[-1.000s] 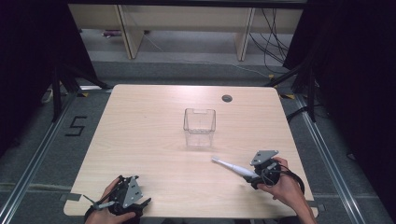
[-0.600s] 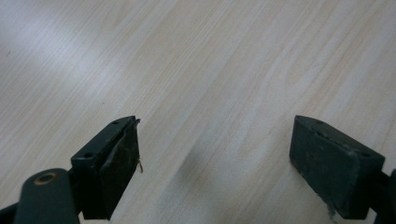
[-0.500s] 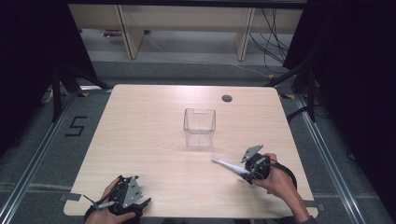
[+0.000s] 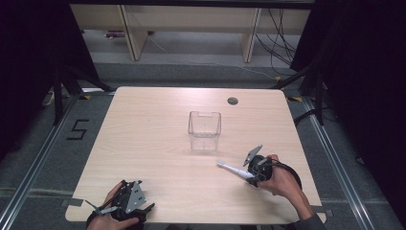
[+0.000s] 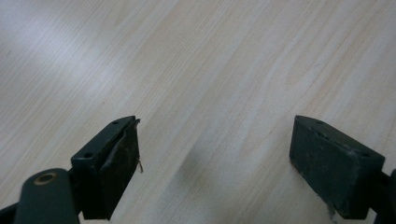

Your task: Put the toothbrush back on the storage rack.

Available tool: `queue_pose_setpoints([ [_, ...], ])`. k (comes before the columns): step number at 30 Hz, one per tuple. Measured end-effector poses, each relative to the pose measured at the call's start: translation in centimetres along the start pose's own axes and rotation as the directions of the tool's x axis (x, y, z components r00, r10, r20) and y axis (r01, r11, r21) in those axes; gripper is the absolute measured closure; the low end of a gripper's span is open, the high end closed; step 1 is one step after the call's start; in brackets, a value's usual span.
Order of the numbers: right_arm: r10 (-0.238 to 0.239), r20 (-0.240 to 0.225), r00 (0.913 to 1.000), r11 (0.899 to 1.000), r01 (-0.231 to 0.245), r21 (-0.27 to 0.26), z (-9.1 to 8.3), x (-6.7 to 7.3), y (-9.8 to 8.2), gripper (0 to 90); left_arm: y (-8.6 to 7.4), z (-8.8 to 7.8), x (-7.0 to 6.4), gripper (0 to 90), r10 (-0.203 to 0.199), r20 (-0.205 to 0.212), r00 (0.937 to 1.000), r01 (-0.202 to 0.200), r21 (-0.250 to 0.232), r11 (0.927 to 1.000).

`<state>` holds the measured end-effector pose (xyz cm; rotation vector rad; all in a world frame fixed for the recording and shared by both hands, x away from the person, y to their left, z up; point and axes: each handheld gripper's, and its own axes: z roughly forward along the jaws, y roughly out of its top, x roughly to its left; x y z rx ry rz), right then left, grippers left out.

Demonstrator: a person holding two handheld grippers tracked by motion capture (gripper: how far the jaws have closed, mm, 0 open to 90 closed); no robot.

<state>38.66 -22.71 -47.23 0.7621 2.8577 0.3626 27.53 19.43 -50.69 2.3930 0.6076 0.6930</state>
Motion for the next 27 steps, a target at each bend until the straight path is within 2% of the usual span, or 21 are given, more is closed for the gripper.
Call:
queue_pose_setpoints([
  [5,-0.008,-0.017,0.9998,0.999,0.009,0.037,0.0,-0.3,0.4,63.6,0.0,0.1,-0.1,15.5,0.000,-0.009,1.0000,0.000,-0.004,1.0000],
  [7,-0.017,-0.032,0.9993,0.998,0.020,0.066,0.1,-0.6,0.7,64.5,0.0,0.0,0.0,15.5,0.000,0.000,1.0000,0.000,-0.002,1.0000],
  [9,-0.016,-0.034,0.9993,0.997,0.018,0.072,0.1,-0.6,0.8,64.5,0.0,0.0,0.0,15.5,0.001,0.001,1.0000,-0.001,0.001,1.0000],
  [10,-0.036,-0.043,0.9984,0.994,0.040,0.102,0.3,-0.8,1.1,65.4,0.0,0.0,0.0,15.5,0.001,-0.001,1.0000,-0.001,-0.003,1.0000],
  [11,-0.036,-0.043,0.9984,0.994,0.040,0.102,0.3,-0.8,1.1,65.4,0.0,0.0,0.0,15.5,-0.001,-0.009,1.0000,0.001,-0.005,1.0000],
  [12,-0.055,-0.051,0.9972,0.992,0.060,0.107,0.3,-0.9,1.2,65.5,0.0,0.0,0.0,15.5,-0.001,-0.011,0.9999,0.001,-0.005,1.0000],
  [14,-0.036,-0.053,0.9980,0.992,0.042,0.115,0.5,-0.9,1.4,65.9,0.0,0.0,0.0,15.5,-0.002,-0.012,0.9999,0.002,-0.005,1.0000],
  [17,-0.029,-0.066,0.9974,0.989,0.038,0.144,0.7,-1.1,1.6,66.1,0.0,0.0,0.0,15.5,0.003,0.000,1.0000,-0.003,0.000,1.0000],
  [20,-0.029,-0.074,0.9968,0.988,0.040,0.147,0.8,-1.2,1.8,66.3,0.0,0.0,0.0,15.5,0.001,-0.001,1.0000,-0.001,-0.003,1.0000],
  [25,0.001,-0.080,0.9968,0.981,0.015,0.195,0.9,-1.2,2.2,66.5,0.0,0.1,-0.1,15.5,0.001,-0.010,1.0000,-0.001,-0.003,1.0000],
  [26,0.001,-0.080,0.9968,0.981,0.015,0.195,0.9,-1.2,2.2,66.5,0.0,0.1,-0.1,15.5,0.001,-0.010,1.0000,-0.001,-0.003,1.0000],
  [27,-0.011,-0.100,0.9949,0.975,0.033,0.218,0.9,-1.3,2.5,66.6,0.0,0.1,-0.1,15.5,0.001,-0.008,1.0000,-0.001,-0.003,1.0000],
])
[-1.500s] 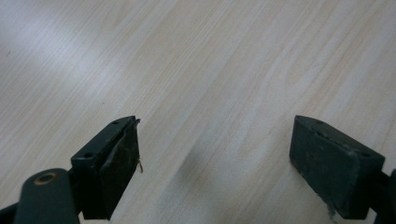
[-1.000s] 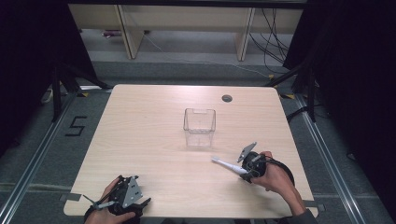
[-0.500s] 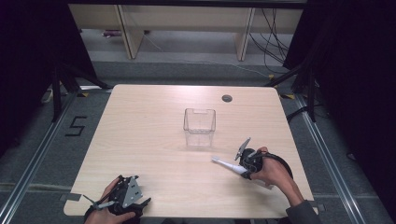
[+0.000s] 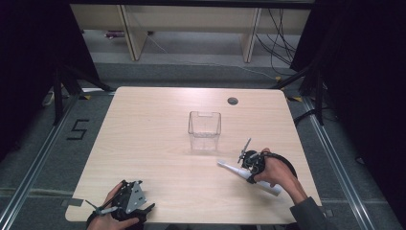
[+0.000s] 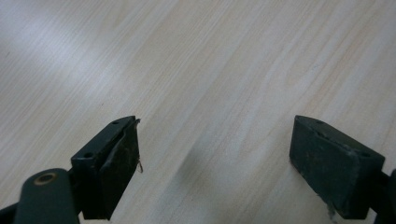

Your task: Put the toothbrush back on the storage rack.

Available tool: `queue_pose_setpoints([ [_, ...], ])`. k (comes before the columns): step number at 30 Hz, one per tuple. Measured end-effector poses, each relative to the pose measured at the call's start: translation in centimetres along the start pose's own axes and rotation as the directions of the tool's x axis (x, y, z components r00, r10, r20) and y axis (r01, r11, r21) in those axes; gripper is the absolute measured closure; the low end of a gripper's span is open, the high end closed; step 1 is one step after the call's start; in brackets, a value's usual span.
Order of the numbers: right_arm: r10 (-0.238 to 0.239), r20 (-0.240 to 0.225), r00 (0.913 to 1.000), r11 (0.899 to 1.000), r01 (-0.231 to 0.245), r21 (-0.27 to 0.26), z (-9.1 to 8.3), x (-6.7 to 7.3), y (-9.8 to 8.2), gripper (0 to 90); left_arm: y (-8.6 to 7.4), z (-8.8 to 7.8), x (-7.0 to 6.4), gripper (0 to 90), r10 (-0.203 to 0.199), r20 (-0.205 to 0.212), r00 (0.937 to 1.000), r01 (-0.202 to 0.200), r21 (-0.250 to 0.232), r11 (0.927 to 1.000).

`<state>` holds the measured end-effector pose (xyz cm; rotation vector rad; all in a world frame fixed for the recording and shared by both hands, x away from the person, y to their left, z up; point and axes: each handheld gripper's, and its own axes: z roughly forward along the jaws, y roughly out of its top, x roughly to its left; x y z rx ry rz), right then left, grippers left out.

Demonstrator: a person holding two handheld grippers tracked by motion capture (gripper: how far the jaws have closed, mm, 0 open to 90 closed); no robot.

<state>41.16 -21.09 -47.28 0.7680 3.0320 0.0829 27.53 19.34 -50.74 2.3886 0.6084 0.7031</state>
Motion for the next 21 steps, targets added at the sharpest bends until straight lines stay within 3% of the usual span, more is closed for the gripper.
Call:
queue_pose_setpoints([
  [3,0.016,0.031,0.9994,0.999,-0.017,0.028,0.03,0.16,0.26,66.6,0.02,-0.08,0.05,15.5,0.002,0.011,0.9999,-0.002,0.000,1.0000],
  [5,-0.005,0.021,0.9998,0.999,0.004,0.038,0.02,-0.02,0.42,66.7,0.02,-0.07,0.05,15.5,0.001,0.010,0.9999,-0.001,0.000,1.0000],
  [10,-0.003,0.012,0.9999,0.999,0.003,0.041,0.00,-0.14,0.43,66.8,0.02,-0.06,0.02,15.5,-0.002,0.000,1.0000,0.002,-0.006,1.0000],
  [16,0.016,0.010,0.9998,0.999,-0.016,0.029,-0.08,-0.04,0.28,66.9,0.04,-0.10,0.12,15.5,0.002,0.004,1.0000,-0.002,0.000,1.0000],
  [21,0.016,0.000,0.9999,1.000,-0.016,-0.016,-0.93,0.15,-0.25,67.0,0.03,-0.04,0.07,15.5,-0.001,-0.009,1.0000,0.001,-0.005,1.0000],
])
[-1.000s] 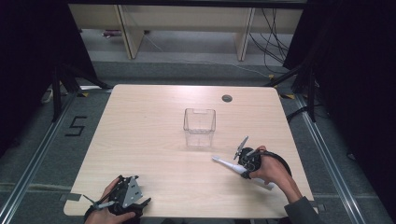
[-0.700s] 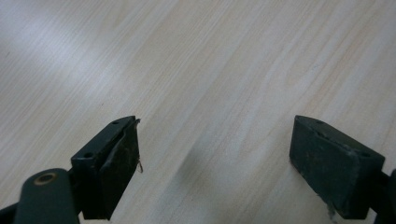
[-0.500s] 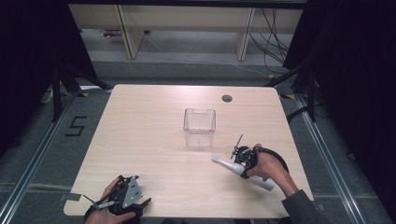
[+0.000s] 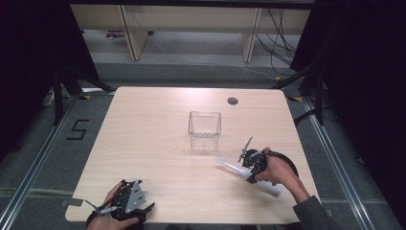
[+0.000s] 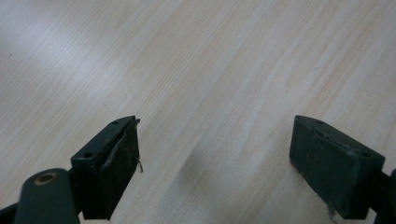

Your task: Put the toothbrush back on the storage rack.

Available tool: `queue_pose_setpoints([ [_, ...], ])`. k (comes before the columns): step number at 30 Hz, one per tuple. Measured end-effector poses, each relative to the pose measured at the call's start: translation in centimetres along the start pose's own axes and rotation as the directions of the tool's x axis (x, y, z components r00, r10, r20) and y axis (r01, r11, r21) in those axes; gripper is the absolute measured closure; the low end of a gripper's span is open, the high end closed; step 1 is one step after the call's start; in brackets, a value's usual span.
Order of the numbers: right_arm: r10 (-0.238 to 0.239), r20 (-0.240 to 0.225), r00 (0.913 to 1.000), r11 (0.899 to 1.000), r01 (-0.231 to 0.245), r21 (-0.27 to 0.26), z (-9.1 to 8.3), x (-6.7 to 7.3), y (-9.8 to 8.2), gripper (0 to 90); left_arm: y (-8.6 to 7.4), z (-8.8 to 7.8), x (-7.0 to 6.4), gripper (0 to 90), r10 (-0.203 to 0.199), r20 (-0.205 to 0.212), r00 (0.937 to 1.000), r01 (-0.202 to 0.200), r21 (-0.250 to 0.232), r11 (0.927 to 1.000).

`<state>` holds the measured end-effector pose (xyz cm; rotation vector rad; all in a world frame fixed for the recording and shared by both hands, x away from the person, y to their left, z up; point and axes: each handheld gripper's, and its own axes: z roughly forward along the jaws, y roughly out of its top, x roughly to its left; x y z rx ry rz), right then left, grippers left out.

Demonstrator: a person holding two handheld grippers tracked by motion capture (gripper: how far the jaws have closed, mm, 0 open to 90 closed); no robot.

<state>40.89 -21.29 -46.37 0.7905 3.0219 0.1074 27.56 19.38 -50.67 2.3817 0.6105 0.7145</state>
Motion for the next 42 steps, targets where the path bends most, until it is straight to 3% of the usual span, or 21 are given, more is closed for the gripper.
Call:
queue_pose_setpoints([
  [1,-0.022,0.002,0.9998,0.999,0.022,-0.036,-0.3,-0.1,-0.3,67.0,0.0,0.0,0.0,15.5,-0.002,0.008,1.0000,0.002,-0.003,1.0000],
  [3,-0.013,-0.008,0.9999,1.000,0.013,-0.026,-0.5,-0.1,-0.3,67.0,0.0,0.0,0.0,15.5,-0.002,0.007,1.0000,0.002,-0.003,1.0000],
  [6,-0.018,0.005,0.9998,0.998,0.018,-0.054,-0.7,-0.2,-0.6,67.0,0.0,0.0,0.0,15.5,-0.002,0.006,1.0000,0.002,-0.001,1.0000],
  [12,0.023,0.021,0.9995,0.995,-0.021,-0.096,-1.5,-0.4,-1.1,67.0,0.0,0.0,0.0,15.5,-0.002,0.000,1.0000,0.002,-0.001,1.0000],
  [14,0.014,0.029,0.9995,0.992,-0.010,-0.127,-1.7,-0.6,-1.3,67.1,0.0,0.0,0.0,15.5,-0.002,0.007,1.0000,0.002,0.001,1.0000],
  [16,0.049,0.033,0.9982,0.989,-0.044,-0.143,-2.1,-0.5,-1.6,67.1,0.0,0.0,0.0,15.5,-0.002,0.011,0.9999,0.002,0.001,1.0000],
  [17,0.027,0.034,0.9990,0.985,-0.021,-0.173,-2.5,-0.8,-1.8,67.1,0.0,0.0,0.0,15.5,-0.001,0.004,1.0000,0.001,0.003,1.0000],
  [21,0.046,0.049,0.9977,0.975,-0.034,-0.220,-3.3,-1.0,-2.2,67.1,0.0,0.0,0.0,15.5,-0.003,0.008,1.0000,0.003,0.002,1.0000],
  [23,0.070,0.053,0.9961,0.959,-0.052,-0.278,-4.1,-1.3,-2.5,67.1,0.0,0.0,0.0,15.5,-0.002,0.006,1.0000,0.002,0.003,1.0000],
  [24,0.070,0.053,0.9961,0.959,-0.052,-0.278,-4.1,-1.3,-2.5,67.1,0.0,0.0,0.0,15.5,-0.003,0.006,1.0000,0.003,0.003,1.0000],
  [28,0.119,0.035,0.9922,0.902,-0.094,-0.422,-5.0,-1.9,-2.8,67.1,0.0,0.0,0.1,15.5,-0.003,0.011,0.9999,0.003,-0.001,1.0000],
  [29,0.119,0.035,0.9922,0.902,-0.094,-0.422,-5.0,-1.9,-2.8,67.1,0.0,0.0,0.0,15.5,-0.004,0.001,1.0000,0.004,-0.003,1.0000],
  [30,0.132,0.044,0.9903,0.890,-0.099,-0.446,-5.0,-2.0,-2.9,67.0,0.0,0.0,0.0,15.5,-0.005,0.003,1.0000,0.005,-0.003,1.0000],
  [31,0.178,0.032,0.9835,0.857,-0.139,-0.497,-5.1,-1.9,-2.9,67.0,0.0,0.0,0.1,15.5,0.004,-0.008,1.0000,-0.004,0.004,1.0000],
  [32,0.178,0.032,0.9835,0.857,-0.139,-0.497,-5.1,-1.9,-2.9,67.0,0.0,0.0,0.1,15.5,0.004,-0.008,1.0000,-0.004,0.004,1.0000],
  [33,0.168,0.030,0.9853,0.839,-0.127,-0.529,-5.2,-2.1,-3.0,67.1,0.0,0.0,0.0,15.5,-0.004,0.003,1.0000,0.004,-0.003,1.0000],
  [34,0.189,0.029,0.9815,0.830,-0.144,-0.538,-5.3,-2.1,-2.9,67.1,0.0,-0.1,0.0,15.5,-0.002,0.005,1.0000,0.002,-0.002,1.0000],
  [35,0.189,0.029,0.9815,0.830,-0.144,-0.538,-5.3,-2.1,-2.9,67.1,0.0,-0.1,0.0,15.5,-0.002,0.006,1.0000,0.002,-0.003,1.0000],
  [38,0.155,0.047,0.9869,0.795,-0.096,-0.598,-5.2,-2.4,-2.9,67.0,0.0,0.0,0.0,15.5,0.004,-0.004,1.0000,-0.004,0.002,1.0000],
  [39,0.155,0.047,0.9869,0.795,-0.096,-0.598,-5.2,-2.4,-2.9,67.0,0.0,0.0,0.0,15.5,0.004,-0.004,1.0000,-0.004,0.002,1.0000],
  [42,0.155,0.053,0.9865,0.782,-0.090,-0.617,-5.1,-2.7,-3.0,67.0,0.0,-0.1,0.0,15.5,0.001,0.018,0.9998,-0.001,0.001,1.0000],
])
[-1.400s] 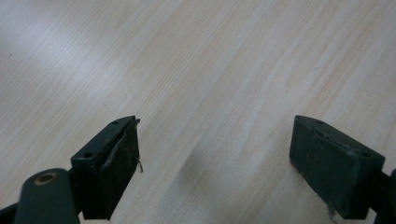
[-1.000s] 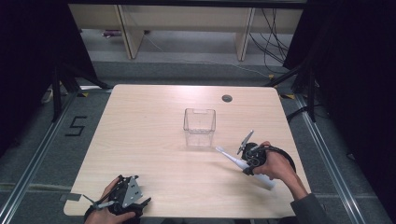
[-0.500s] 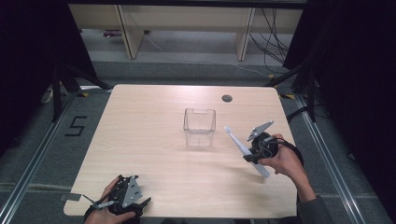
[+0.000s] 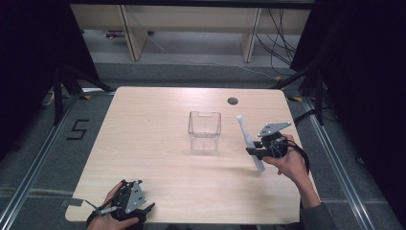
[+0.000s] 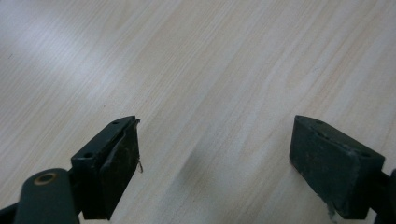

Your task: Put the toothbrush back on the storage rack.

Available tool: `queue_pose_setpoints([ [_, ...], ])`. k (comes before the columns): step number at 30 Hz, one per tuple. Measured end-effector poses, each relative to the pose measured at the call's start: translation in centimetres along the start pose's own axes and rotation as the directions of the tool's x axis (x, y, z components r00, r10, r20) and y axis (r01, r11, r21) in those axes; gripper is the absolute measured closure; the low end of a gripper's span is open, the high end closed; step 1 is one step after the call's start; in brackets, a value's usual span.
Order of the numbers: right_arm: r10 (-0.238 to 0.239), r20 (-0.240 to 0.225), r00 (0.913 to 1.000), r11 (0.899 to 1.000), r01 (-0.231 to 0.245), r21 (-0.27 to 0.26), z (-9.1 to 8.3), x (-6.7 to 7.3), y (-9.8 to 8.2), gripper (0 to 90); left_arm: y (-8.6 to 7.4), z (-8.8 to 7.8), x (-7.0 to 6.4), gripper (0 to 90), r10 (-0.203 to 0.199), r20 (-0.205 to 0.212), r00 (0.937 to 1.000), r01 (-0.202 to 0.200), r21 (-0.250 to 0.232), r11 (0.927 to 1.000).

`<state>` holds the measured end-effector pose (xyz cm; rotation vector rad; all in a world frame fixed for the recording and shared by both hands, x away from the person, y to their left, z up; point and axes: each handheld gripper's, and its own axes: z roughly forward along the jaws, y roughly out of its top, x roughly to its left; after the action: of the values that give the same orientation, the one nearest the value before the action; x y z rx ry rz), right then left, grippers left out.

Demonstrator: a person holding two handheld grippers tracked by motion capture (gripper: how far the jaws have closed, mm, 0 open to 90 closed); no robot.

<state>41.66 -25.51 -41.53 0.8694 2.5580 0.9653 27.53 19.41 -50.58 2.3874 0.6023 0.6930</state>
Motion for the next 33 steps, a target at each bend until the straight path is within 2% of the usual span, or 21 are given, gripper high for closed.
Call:
queue_pose_setpoints([
  [2,0.052,-0.003,0.9987,0.997,-0.052,-0.049,0.4,0.0,-0.2,67.0,0.0,0.0,0.0,15.5,0.000,0.001,1.0000,0.000,0.002,1.0000],
  [5,0.037,0.019,0.9991,0.997,-0.035,-0.067,0.9,-0.4,-0.2,67.0,0.0,0.0,0.0,15.5,0.001,0.001,1.0000,-0.001,0.003,1.0000],
  [7,0.037,0.015,0.9992,0.997,-0.036,-0.067,1.0,-0.5,-0.2,67.0,0.0,0.0,0.0,15.5,0.000,0.000,1.0000,0.000,0.000,1.0000],
  [8,0.061,0.012,0.9981,0.996,-0.060,-0.073,1.0,-0.4,-0.1,67.0,0.0,0.0,0.0,15.5,0.000,-0.001,1.0000,0.000,-0.001,1.0000],
  [10,0.052,0.008,0.9986,0.994,-0.051,-0.100,1.2,-0.5,-0.1,67.0,0.0,0.0,0.0,15.5,0.001,0.000,1.0000,-0.001,-0.001,1.0000],
  [12,0.066,0.014,0.9977,0.993,-0.065,-0.100,1.0,-0.3,0.2,67.0,0.0,0.0,0.0,15.5,0.001,0.000,1.0000,-0.001,0.002,1.0000],
  [16,0.052,0.018,0.9985,0.992,-0.050,-0.114,1.0,-0.5,0.7,67.0,0.0,0.0,0.0,15.5,-0.001,-0.006,1.0000,0.001,0.000,1.0000],
  [18,0.054,0.008,0.9985,0.991,-0.053,-0.119,0.9,-0.6,1.1,67.0,0.0,0.1,0.0,15.5,-0.003,-0.012,0.9999,0.003,0.000,1.0000],
  [20,0.063,0.016,0.9979,0.990,-0.061,-0.123,0.9,-0.5,1.2,67.0,0.0,0.0,0.0,15.5,-0.002,-0.004,1.0000,0.002,0.001,1.0000],
  [22,0.047,0.011,0.9988,0.990,-0.045,-0.136,0.8,-0.7,1.7,67.0,0.0,0.0,0.0,15.5,-0.001,-0.003,1.0000,0.001,0.004,1.0000],
  [24,0.052,0.018,0.9985,0.989,-0.049,-0.140,0.8,-0.6,1.8,67.0,0.0,0.1,0.0,15.5,-0.003,-0.022,0.9998,0.003,-0.002,1.0000],
  [26,0.063,0.010,0.9979,0.989,-0.061,-0.133,0.9,-0.6,2.2,67.0,-0.1,0.0,0.0,15.5,-0.002,-0.005,1.0000,0.002,0.005,1.0000],
  [30,0.063,-0.005,0.9980,0.987,-0.063,-0.150,1.1,-0.6,2.6,67.0,0.0,0.0,0.0,15.5,-0.002,-0.004,1.0000,0.002,0.003,1.0000],
  [33,0.056,0.001,0.9984,0.987,-0.055,-0.150,1.1,-0.6,2.9,67.0,-0.1,0.1,0.0,15.5,-0.004,-0.014,0.9999,0.004,0.001,1.0000],
])
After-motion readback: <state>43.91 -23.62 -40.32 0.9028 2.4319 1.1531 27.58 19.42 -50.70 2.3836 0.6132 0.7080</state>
